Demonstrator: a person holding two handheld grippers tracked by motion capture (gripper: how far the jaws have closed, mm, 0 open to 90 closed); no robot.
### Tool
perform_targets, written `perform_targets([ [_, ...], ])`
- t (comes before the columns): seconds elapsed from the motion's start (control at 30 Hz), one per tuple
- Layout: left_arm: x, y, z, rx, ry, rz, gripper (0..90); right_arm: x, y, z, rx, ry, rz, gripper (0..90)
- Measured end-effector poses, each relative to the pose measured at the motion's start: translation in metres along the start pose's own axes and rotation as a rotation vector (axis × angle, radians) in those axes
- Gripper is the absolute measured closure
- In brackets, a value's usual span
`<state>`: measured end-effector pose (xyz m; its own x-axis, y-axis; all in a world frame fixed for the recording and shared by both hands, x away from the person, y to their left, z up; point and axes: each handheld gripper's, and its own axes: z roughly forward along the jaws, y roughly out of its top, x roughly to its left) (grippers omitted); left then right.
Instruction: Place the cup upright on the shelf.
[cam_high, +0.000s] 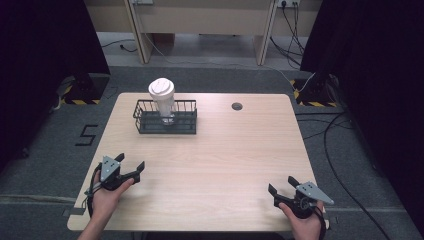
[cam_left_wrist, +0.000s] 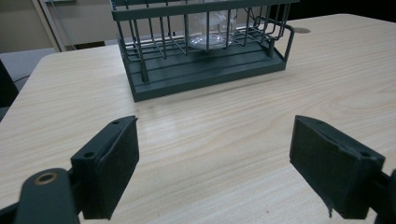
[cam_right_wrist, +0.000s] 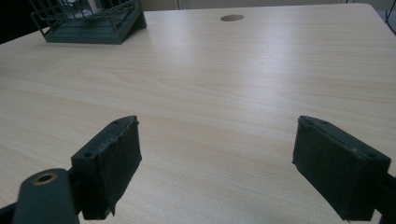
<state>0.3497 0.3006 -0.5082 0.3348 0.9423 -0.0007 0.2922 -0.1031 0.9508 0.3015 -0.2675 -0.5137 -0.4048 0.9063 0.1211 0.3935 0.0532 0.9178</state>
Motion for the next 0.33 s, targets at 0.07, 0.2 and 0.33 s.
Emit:
perform_targets([
  [0.07,-0.001,-0.0015,-0.0004,0.001,0.0,-0.004,15.5,0.0,0.0,0.0,0.0,0.001,0.0,15.8],
  [0.2,-0.0017,-0.0036,-0.0011,0.004,-0.002,-0.015,15.5,-0.0003,0.0001,0.0001,0.0,0.0,-0.008,15.7],
  [0.33,-0.0019,-0.004,-0.0014,0.0,-0.003,-0.018,15.5,0.0001,0.0001,0.0001,0.002,0.001,0.0,15.7],
])
